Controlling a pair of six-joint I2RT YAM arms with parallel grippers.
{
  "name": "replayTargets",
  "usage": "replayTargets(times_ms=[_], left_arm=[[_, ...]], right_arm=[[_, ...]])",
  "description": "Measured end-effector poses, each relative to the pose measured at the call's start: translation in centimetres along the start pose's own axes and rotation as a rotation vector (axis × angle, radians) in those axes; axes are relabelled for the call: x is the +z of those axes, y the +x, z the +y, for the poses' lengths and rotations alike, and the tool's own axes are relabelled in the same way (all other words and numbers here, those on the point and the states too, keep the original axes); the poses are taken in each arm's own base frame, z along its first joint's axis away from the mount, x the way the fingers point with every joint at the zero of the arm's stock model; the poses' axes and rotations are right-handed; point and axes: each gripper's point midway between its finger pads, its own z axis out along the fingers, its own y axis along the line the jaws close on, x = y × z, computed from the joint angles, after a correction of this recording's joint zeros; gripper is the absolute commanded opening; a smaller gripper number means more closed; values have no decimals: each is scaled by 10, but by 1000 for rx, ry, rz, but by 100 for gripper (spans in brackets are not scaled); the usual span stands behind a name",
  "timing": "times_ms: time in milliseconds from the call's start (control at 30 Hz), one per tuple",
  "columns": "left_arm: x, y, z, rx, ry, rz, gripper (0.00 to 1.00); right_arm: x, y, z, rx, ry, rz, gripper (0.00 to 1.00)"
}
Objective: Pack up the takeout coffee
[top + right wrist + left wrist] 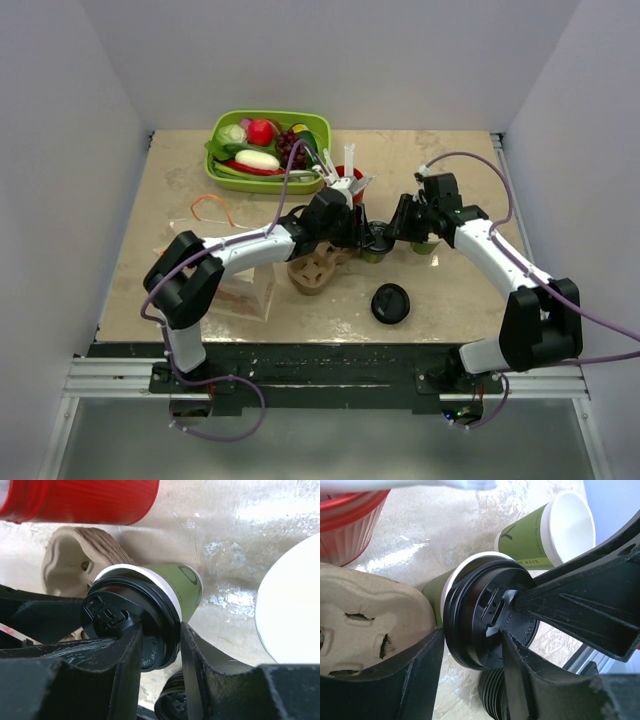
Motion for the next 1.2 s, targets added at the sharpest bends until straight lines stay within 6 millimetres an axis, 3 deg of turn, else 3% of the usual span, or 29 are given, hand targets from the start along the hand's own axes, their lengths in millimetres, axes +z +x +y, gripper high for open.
replayTargets(times_ms=[400, 567, 700, 933, 1200], left_arm=[[3, -1, 4, 9, -104, 12, 51], [2, -1, 4, 11, -105, 12, 61], [2, 1, 4, 15, -109, 18, 63], [-2, -5, 3, 26, -116, -4, 55], [-3, -9, 2, 38, -114, -15, 39]], right_arm=[[13, -7, -2, 48, 11, -30, 37], [8, -12, 2, 37, 1, -51, 34], [4, -15, 0, 31, 16, -68, 34], [-1, -14, -4, 25, 43, -64, 34], [-3, -13, -5, 14, 48, -54, 34]])
